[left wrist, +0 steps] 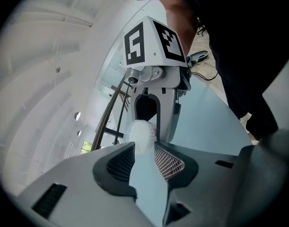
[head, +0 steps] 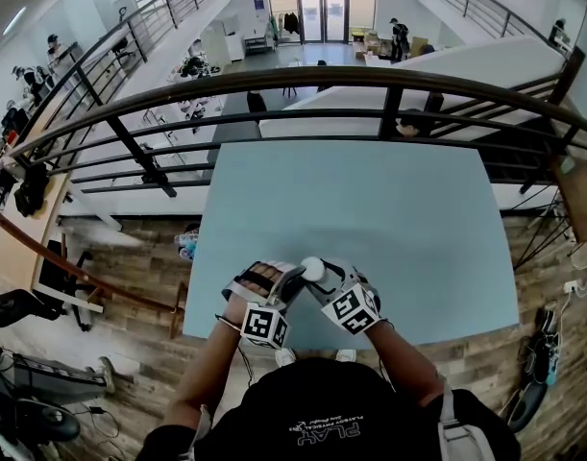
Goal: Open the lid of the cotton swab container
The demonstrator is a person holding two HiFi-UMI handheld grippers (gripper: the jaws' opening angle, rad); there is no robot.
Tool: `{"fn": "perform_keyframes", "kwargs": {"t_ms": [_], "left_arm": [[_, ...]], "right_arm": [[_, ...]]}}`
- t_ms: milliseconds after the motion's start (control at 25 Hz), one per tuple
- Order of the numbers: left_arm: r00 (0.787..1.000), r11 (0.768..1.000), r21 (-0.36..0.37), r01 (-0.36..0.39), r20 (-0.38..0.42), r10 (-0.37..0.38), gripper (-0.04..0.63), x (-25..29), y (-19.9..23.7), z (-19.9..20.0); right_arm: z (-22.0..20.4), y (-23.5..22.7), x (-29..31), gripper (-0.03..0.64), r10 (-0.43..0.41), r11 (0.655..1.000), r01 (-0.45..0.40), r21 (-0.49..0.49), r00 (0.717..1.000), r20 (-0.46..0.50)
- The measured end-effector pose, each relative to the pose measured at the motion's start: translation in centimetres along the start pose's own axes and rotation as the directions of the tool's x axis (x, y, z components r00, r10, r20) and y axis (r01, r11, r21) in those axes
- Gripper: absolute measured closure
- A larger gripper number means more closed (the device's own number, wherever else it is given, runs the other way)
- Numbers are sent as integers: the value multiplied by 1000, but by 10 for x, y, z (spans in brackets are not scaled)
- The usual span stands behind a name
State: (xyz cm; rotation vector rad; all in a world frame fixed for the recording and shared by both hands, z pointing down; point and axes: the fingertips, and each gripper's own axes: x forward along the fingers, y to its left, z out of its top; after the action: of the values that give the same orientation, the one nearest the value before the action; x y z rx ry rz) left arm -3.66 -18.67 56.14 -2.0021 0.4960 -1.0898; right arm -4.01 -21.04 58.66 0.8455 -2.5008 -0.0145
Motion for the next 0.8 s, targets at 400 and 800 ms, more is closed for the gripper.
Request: {"fn": "perform_keyframes", "kwargs": {"t_ms": [400, 800], "left_arm": [[1000, 1000, 0, 16, 2, -16, 474, -2, -1, -2], [999, 999, 8, 39, 5, -39, 518, -10, -1, -3]], "right_arm": [[4, 2, 0, 383, -1, 998, 1, -68, 1000, 1], [7, 5, -1, 390, -1, 995, 2, -104, 1000, 11]]}}
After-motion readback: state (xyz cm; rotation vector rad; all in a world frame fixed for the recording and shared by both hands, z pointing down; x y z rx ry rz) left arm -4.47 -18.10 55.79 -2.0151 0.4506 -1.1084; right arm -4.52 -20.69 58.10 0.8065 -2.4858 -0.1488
